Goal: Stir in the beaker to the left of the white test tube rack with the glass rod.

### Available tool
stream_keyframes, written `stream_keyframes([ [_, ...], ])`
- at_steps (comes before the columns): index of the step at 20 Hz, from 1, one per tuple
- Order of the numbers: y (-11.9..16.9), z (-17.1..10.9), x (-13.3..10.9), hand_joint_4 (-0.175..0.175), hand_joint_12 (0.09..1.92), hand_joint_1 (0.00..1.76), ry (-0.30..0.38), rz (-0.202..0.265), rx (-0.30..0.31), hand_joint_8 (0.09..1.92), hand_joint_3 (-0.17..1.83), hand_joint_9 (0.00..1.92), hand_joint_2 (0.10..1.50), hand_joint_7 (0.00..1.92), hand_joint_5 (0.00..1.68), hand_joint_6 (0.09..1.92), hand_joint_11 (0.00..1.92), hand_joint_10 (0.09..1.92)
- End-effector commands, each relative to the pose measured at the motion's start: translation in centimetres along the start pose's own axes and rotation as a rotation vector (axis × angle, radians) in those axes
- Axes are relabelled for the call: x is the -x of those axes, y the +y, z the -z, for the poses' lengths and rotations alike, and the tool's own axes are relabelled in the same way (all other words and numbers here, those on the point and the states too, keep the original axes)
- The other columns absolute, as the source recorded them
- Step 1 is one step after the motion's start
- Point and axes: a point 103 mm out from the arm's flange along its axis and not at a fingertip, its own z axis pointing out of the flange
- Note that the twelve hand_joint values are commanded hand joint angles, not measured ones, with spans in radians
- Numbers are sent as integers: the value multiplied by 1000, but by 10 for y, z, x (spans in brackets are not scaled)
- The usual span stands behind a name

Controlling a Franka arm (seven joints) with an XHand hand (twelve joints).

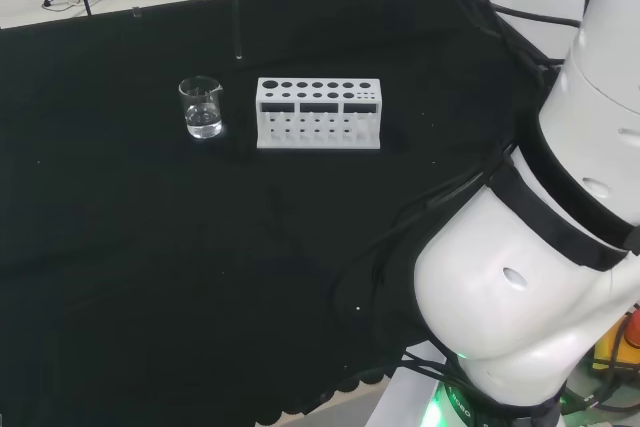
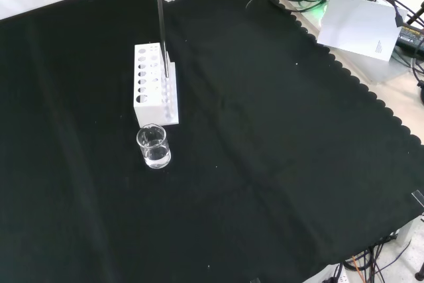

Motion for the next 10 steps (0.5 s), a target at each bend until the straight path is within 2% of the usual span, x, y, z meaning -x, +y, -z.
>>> stream_keyframes([
  [1, 23, -9, -17, -175, 848, 1233, 6, 53, -10, 656, 916, 1798, 480, 1706, 1371, 613, 1666, 586],
  [10, 55, -29, -23, -175, 849, 1233, 23, 107, -6, 654, 916, 1799, 480, 1707, 1373, 611, 1667, 586],
])
